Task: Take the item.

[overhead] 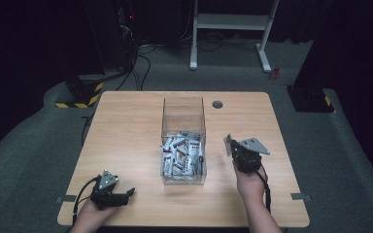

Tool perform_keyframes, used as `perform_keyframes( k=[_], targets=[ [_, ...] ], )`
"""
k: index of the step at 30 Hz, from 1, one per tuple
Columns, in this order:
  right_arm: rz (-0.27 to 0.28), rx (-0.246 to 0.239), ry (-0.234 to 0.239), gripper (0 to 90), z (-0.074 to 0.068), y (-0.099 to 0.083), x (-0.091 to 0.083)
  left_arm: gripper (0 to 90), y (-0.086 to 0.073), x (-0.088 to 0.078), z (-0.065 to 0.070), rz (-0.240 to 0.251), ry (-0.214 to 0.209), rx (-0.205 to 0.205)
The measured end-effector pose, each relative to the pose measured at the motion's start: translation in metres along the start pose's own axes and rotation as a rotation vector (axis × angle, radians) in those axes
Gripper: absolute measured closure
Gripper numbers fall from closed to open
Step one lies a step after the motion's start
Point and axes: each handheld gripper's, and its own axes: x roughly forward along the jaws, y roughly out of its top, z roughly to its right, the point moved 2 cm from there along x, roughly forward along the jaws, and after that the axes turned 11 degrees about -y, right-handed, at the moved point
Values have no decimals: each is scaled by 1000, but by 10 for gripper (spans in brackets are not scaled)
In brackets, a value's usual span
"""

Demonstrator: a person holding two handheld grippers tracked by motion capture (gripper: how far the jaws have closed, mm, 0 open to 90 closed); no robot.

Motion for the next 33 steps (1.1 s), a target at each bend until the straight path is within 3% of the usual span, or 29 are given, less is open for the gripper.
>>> perform_keyframes(
  k=[13, 26, 33],
  targets=[
    [-46, 17, -1, 900, 2, -7, 14, 145, 0, 0, 0, -1, -1, 0],
    [-77, 17, -32, 900, 8, -15, 23, 145, 0, 0, 0, -1, -2, 0],
    [-90, 9, -68, 900, 19, -16, 29, 145, 0, 0, 0, -1, 0, 3]
  ],
)
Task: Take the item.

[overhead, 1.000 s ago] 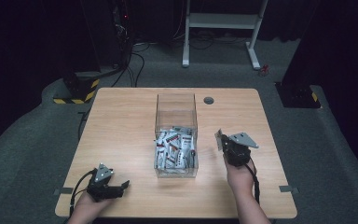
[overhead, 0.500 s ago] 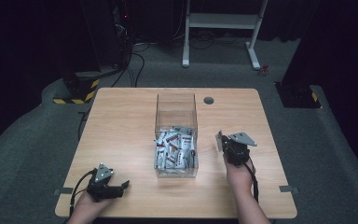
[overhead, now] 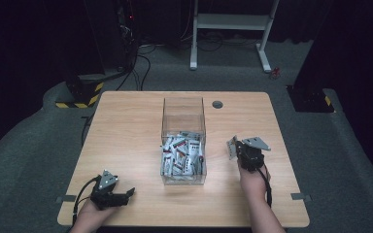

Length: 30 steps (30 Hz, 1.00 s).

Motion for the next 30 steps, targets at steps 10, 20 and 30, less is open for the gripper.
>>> perform_keyframes(
  k=[10, 20, 30],
  targets=[
    [-48, -9, -49, 900, 14, -13, 11, 145, 0, 0, 0, 1, 0, -2],
    [-88, -3, -84, 900, 27, -26, 21, 145, 0, 0, 0, 1, -1, -2],
    [-115, 1, -97, 866, 31, -34, 28, 145, 0, 0, 0, 1, 0, 1]
  ],
)
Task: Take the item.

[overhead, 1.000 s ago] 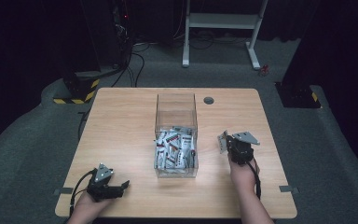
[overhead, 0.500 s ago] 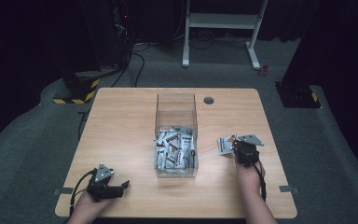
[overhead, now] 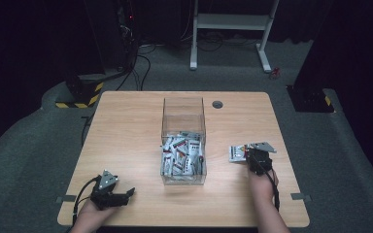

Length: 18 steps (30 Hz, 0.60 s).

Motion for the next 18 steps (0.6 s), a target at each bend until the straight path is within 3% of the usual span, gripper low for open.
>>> perform_keyframes(
  k=[10, 18],
  targets=[
    [21, 2, -5, 764, 2, 4, -6, 145, 0, 0, 0, -1, -1, -1],
    [45, 3, 37, 670, -2, 7, -17, 145, 0, 0, 0, 1, 0, -3]
  ],
)
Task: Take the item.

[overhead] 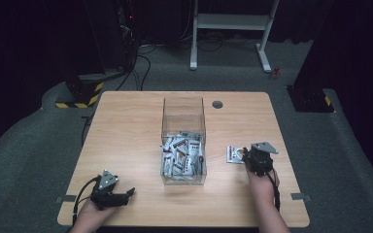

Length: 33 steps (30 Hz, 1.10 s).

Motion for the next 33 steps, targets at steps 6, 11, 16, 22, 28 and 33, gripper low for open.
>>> perform_keyframes(
  k=[6, 11, 16, 22, 28, 33],
  targets=[
    [25, -10, 45, 598, -12, 1, -13, 145, 0, 0, 0, 0, 0, -1],
    [44, -30, 80, 553, -25, 2, -23, 145, 0, 0, 0, 0, 1, 0],
    [55, -33, 111, 497, -37, 0, -32, 145, 0, 0, 0, -1, 1, 2],
    [30, -40, 164, 410, -50, -13, -39, 145, 0, 0, 0, 0, 1, 0],
    [-49, -76, 214, 348, -65, -38, -39, 145, 0, 0, 0, 0, 1, 0],
    [-105, -98, 228, 318, -74, -54, -39, 145, 0, 0, 0, 0, 1, 0]
  ],
)
